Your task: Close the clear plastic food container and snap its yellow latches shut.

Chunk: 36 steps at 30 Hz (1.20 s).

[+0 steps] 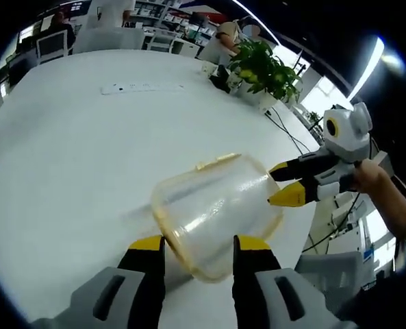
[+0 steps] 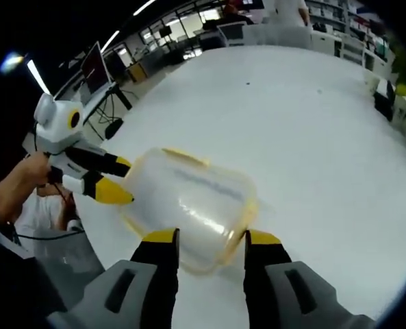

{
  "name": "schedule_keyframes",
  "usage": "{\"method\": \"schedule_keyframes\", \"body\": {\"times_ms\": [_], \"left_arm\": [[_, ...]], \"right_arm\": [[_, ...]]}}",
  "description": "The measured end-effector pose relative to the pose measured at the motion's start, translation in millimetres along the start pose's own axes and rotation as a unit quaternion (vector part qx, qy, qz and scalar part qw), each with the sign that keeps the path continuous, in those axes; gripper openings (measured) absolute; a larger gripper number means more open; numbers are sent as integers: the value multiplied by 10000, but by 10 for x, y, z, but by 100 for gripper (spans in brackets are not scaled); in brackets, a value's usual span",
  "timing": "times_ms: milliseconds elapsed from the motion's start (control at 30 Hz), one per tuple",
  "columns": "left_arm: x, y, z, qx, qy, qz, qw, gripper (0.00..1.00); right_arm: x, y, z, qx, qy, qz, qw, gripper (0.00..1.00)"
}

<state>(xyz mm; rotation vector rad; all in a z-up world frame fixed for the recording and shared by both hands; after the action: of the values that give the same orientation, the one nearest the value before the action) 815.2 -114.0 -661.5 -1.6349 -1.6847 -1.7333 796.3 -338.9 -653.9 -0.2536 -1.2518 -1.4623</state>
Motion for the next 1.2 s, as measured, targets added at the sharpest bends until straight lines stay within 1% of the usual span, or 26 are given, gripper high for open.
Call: {"method": "schedule_keyframes", "body": {"times_ms": [467, 800, 1200], "left_arm": [[119, -153, 49, 66, 27, 20, 10000, 32], [225, -287, 91, 106, 55, 43, 9999, 32], [335, -432, 96, 158, 91, 72, 9998, 32]], "right_arm": [[-31, -106, 191, -10, 4, -44, 10000, 34], [-66, -189, 346, 22, 25, -18, 10000, 34], [-80, -279, 504, 71, 49, 24, 10000, 34]]}}
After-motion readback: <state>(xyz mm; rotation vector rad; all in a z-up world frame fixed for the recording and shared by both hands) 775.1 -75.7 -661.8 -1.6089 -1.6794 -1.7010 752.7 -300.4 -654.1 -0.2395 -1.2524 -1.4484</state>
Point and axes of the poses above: the point that each gripper's makers call its tool centre point, and the gripper's own axes: x roughly backward along the fingers, z roughly to its left, y roughly out of its top, the point moved 9 cm from there along x, roughly backward along the fingers, and after that the axes turned 8 degrees about y, right-handed, at the moved point
